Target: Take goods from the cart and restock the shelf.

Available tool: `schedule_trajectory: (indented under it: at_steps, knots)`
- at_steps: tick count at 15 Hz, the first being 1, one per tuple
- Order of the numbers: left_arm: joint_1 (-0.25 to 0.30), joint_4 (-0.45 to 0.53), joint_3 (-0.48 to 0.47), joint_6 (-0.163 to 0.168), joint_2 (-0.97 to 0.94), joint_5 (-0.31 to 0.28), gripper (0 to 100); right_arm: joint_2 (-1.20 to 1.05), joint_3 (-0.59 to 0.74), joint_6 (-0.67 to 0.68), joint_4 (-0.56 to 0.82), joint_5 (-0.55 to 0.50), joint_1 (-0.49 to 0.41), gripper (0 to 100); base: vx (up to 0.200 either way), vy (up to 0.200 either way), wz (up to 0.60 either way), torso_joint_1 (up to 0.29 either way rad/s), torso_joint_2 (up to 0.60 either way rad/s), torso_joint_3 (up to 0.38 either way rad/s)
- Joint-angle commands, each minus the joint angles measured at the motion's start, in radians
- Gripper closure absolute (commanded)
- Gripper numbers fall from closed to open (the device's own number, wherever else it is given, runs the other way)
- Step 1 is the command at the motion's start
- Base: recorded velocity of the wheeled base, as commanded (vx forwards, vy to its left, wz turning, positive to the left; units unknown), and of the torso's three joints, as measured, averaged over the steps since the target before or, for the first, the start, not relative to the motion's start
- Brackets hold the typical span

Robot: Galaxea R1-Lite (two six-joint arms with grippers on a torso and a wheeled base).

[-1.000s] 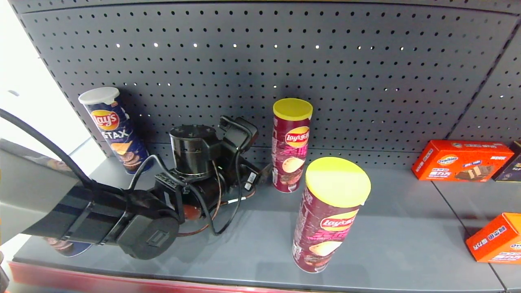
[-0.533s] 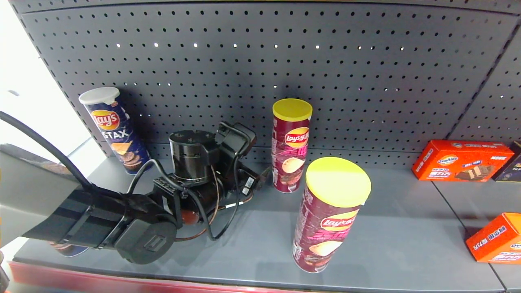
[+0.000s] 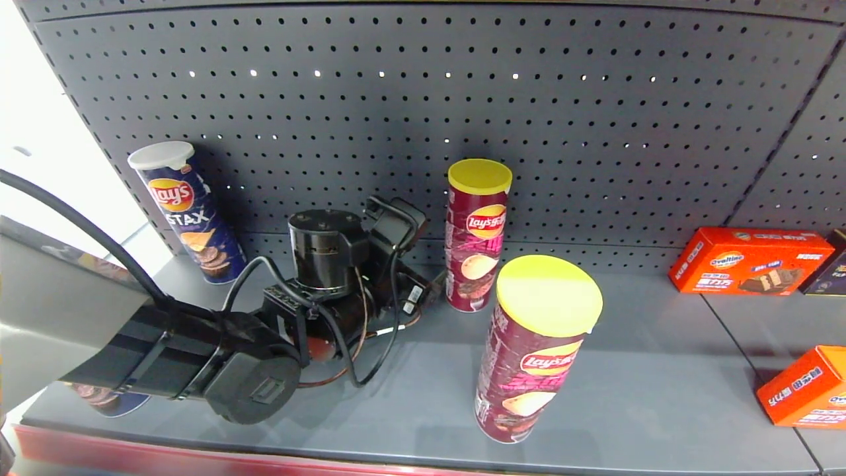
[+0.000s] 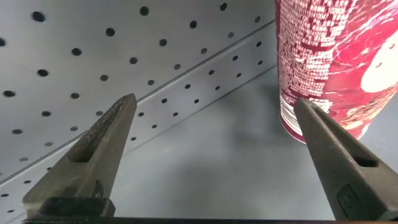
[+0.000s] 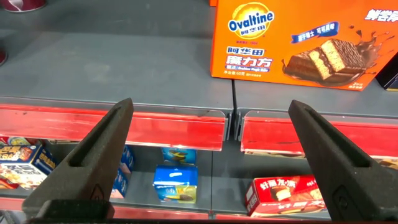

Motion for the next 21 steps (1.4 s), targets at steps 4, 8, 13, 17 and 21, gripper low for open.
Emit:
schedule_trajectory:
  at_steps: [4,8,13,17,21]
  knots:
    - [-0.002,0.000,-0.021,0.000,0.026,-0.001,0,0.001,0.000,0.000,0.000,0.000,0.000,0,0.000,0.000,0.00,0.000,0.00,0.000]
    - [-0.015,0.000,-0.041,0.000,0.042,0.000,0,0.001,0.000,0.000,0.000,0.000,0.000,0,0.000,0.000,0.00,0.000,0.00,0.000]
    - [-0.022,0.000,-0.041,0.000,0.042,0.000,0,0.001,0.000,0.000,0.000,0.000,0.000,0,0.000,0.000,0.00,0.000,0.00,0.000]
    - [-0.036,0.000,-0.047,0.000,0.054,0.000,0,0.001,0.000,0.000,0.000,0.000,0.000,0,0.000,0.000,0.00,0.000,0.00,0.000]
    - [-0.036,0.000,-0.044,0.000,0.053,0.000,0,0.001,0.000,0.000,0.000,0.000,0.000,0,0.000,0.000,0.00,0.000,0.00,0.000]
